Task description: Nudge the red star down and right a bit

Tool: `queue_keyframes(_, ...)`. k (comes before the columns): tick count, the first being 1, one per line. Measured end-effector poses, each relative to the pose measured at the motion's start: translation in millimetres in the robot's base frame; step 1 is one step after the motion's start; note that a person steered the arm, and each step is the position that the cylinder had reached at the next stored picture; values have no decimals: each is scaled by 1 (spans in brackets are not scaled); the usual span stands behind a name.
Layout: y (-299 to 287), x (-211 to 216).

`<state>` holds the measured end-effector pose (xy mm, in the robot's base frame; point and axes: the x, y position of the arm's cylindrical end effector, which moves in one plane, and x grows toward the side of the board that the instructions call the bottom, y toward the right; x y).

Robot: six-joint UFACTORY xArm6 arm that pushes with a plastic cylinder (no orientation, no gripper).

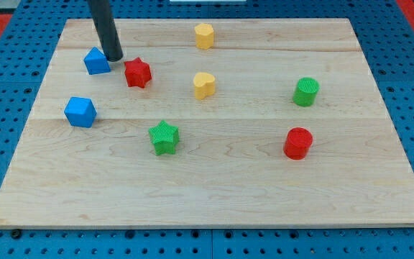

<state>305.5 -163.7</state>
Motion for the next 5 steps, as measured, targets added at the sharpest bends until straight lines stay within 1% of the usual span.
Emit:
queue_keyframes(4,1,10)
queue_keyframes(5,65,16)
